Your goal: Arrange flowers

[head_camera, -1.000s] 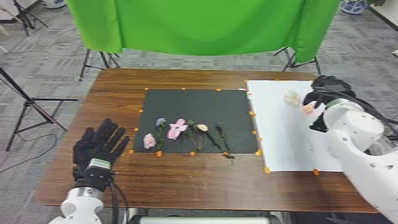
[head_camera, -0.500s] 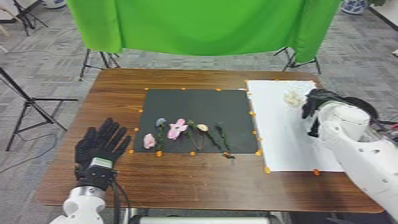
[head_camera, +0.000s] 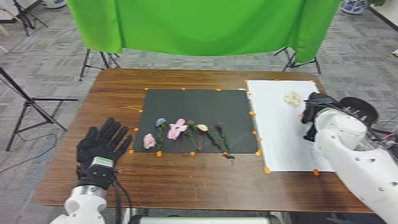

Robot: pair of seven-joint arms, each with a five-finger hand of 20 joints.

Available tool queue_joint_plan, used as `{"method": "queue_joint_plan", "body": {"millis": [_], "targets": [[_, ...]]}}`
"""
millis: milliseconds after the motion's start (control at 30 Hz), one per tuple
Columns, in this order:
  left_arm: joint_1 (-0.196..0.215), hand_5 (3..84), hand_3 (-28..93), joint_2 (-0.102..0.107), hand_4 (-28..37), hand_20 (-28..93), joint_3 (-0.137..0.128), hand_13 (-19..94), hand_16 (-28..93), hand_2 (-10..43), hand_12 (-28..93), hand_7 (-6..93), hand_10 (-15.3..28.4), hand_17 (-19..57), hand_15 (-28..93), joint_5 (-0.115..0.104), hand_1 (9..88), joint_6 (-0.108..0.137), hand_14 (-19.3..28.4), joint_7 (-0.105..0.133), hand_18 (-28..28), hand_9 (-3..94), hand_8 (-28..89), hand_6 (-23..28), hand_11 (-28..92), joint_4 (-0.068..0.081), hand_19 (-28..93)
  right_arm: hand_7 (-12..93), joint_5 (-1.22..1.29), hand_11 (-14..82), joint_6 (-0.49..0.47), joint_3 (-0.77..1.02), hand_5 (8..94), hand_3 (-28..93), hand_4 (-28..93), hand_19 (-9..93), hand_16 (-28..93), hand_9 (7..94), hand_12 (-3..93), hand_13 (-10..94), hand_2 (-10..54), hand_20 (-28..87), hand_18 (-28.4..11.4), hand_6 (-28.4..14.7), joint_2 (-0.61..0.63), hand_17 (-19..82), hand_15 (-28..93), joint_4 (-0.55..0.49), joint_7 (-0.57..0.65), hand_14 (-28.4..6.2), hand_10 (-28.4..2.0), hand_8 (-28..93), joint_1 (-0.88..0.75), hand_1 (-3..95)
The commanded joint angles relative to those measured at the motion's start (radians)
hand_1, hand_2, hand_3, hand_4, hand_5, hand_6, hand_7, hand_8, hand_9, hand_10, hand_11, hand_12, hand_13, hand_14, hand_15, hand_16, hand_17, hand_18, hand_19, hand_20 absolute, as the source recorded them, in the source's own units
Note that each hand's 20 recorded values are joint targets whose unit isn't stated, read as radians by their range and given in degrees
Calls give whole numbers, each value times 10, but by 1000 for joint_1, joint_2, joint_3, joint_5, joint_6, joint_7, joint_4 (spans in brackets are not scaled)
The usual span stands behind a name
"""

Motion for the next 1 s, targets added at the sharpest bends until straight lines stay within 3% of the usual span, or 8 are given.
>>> {"method": "queue_joint_plan", "body": {"millis": [33,133,267,567,833,1000], "targets": [[10,424,736,-6,-283,96,-6,250,-96,187,105,215,157,-70,459,7,288,-2,166,-19,146,339,-107,97,303,-3,395,266,-121,67,79,26,795,638,-283,706,428,916,389,761,-95,332,-175,28,46,306,148,-321,-16,-54,-82,33,-212,628],[28,424,735,-7,-283,96,-16,250,-95,187,105,216,157,-69,458,7,288,-4,166,-18,146,339,-107,97,304,-9,394,263,-124,64,54,-1,794,665,-283,710,425,914,382,759,-95,330,-181,24,26,306,149,-417,-47,-54,-85,29,-207,612],[35,424,736,-10,-283,96,-19,250,-95,187,105,214,158,-69,457,9,288,-6,166,-26,145,339,-107,97,303,-10,394,257,-165,59,71,-81,787,676,-283,709,418,900,373,750,-95,325,-187,17,-30,301,152,-460,-108,-60,-96,32,-162,607],[16,424,736,-13,-283,96,-5,250,-94,187,106,213,157,-69,458,15,287,-11,166,-35,145,339,-106,97,302,-1,393,253,-206,56,39,-261,783,682,-283,711,411,895,365,744,-95,318,-188,18,-144,300,161,-409,-188,-62,-97,23,-36,604],[16,424,736,-12,-283,96,-8,250,-94,187,106,214,158,-69,458,8,287,-5,167,-34,145,339,-106,97,302,-4,392,236,-264,50,-48,-285,770,684,-283,715,406,884,354,740,-95,316,-190,18,-152,298,167,-415,-203,-64,-95,8,-49,602],[19,423,736,-12,-283,97,-9,250,-95,187,106,213,158,-69,458,5,287,1,166,-32,145,339,-107,97,301,-7,393,226,-282,47,-41,-293,763,693,-283,715,403,873,349,732,-95,314,-190,16,-157,295,166,-414,-208,-61,-96,2,-50,604]]}}
